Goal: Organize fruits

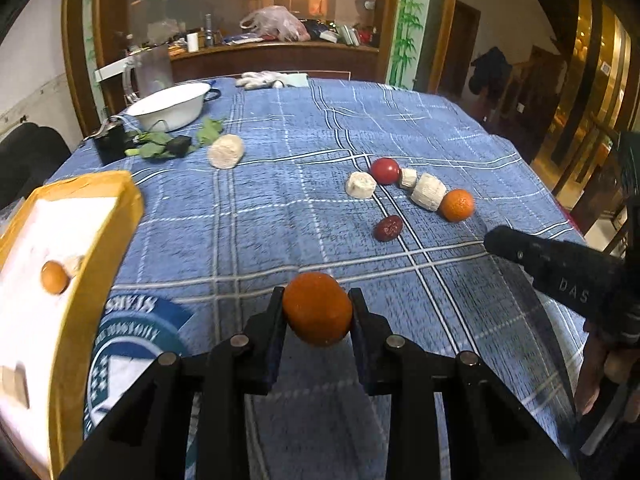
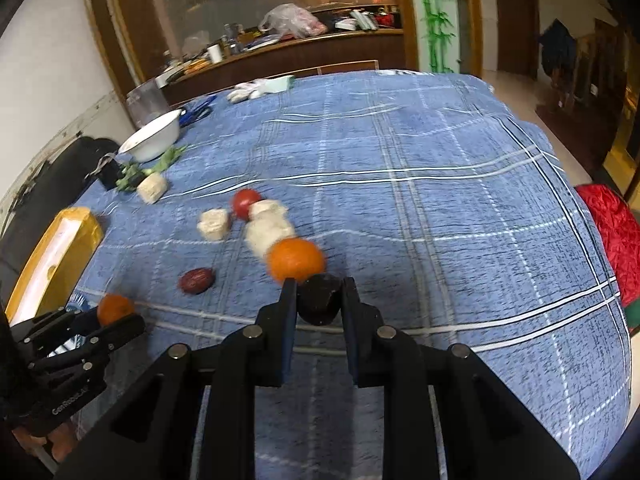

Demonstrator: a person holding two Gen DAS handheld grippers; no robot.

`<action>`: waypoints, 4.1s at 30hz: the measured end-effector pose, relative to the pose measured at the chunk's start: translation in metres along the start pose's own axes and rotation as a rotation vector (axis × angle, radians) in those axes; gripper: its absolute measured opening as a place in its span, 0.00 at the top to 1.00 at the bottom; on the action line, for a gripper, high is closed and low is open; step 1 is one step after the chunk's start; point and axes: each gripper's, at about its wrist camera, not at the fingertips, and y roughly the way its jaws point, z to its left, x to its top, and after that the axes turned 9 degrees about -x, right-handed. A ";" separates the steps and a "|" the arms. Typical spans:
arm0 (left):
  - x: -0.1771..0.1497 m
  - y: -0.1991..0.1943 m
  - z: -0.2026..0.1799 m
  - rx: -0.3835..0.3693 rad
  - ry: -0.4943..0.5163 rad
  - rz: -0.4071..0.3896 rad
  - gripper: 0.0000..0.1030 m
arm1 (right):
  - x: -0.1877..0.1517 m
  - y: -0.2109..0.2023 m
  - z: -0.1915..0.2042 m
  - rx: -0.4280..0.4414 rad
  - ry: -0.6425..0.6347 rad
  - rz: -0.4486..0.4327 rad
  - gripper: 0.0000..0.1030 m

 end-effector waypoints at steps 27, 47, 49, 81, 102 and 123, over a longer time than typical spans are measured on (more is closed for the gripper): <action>-0.028 -0.074 0.049 0.154 -0.119 -0.086 0.72 | -0.054 -0.079 0.096 0.101 -0.125 -0.053 0.78; -0.030 -0.089 0.073 0.316 -0.159 -0.081 0.72 | -0.057 -0.084 0.134 0.140 -0.191 -0.056 0.78; -0.029 -0.093 0.076 0.325 -0.166 -0.090 0.72 | -0.057 -0.085 0.136 0.140 -0.194 -0.059 0.78; -0.035 -0.124 0.215 0.546 -0.419 -0.079 0.71 | -0.017 -0.089 0.257 0.321 -0.344 -0.126 0.77; -0.035 -0.119 0.248 0.580 -0.455 -0.032 0.71 | 0.019 -0.012 0.338 0.336 -0.403 -0.039 0.77; -0.035 -0.107 0.258 0.562 -0.448 0.045 0.71 | 0.033 0.046 0.364 0.302 -0.408 0.042 0.77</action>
